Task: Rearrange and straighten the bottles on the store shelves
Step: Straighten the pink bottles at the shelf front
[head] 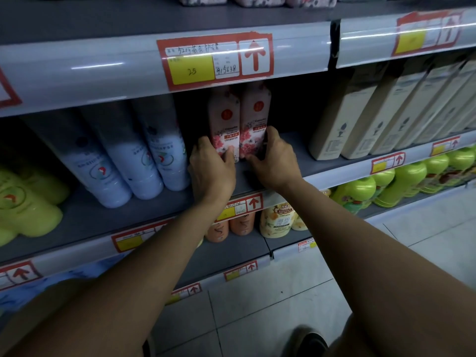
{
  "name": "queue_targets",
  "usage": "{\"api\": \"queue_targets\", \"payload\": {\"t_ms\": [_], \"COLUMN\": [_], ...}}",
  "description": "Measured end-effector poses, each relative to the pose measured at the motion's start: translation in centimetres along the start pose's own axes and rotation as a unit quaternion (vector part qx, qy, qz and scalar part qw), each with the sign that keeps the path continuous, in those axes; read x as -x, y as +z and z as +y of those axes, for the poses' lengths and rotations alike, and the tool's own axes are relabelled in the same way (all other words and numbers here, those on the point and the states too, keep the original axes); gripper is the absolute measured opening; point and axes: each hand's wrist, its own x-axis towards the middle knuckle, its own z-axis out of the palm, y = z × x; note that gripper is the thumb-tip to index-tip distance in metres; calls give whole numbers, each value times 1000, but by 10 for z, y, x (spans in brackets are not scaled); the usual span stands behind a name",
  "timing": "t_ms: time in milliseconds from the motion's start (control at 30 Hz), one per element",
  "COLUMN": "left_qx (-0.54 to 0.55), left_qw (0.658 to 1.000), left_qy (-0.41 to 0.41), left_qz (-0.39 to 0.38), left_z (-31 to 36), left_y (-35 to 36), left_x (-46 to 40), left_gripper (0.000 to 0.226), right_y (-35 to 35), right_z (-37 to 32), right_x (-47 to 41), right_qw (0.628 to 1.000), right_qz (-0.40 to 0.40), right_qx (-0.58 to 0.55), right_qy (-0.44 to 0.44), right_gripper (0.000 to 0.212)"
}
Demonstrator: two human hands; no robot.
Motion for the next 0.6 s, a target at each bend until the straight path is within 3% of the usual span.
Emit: {"api": "queue_targets", "payload": {"t_ms": [167, 367, 600], "left_qx": [24, 73, 76], "left_qw": [999, 994, 989], "left_qy": [21, 77, 124], "left_qz": [-15, -14, -39], "left_z": [-5, -14, -17], "left_y": [-5, -20, -62], "left_x": [7, 24, 50], "left_gripper": [32, 51, 27], "right_y": [-6, -24, -58], "right_z": [-1, -7, -18], "right_x": [7, 27, 67], "right_qw": [1000, 999, 995], "right_qz": [-14, 4, 19], "right_qx": [12, 29, 59], "right_qy": [-7, -33, -72], "right_gripper": [56, 53, 46]}}
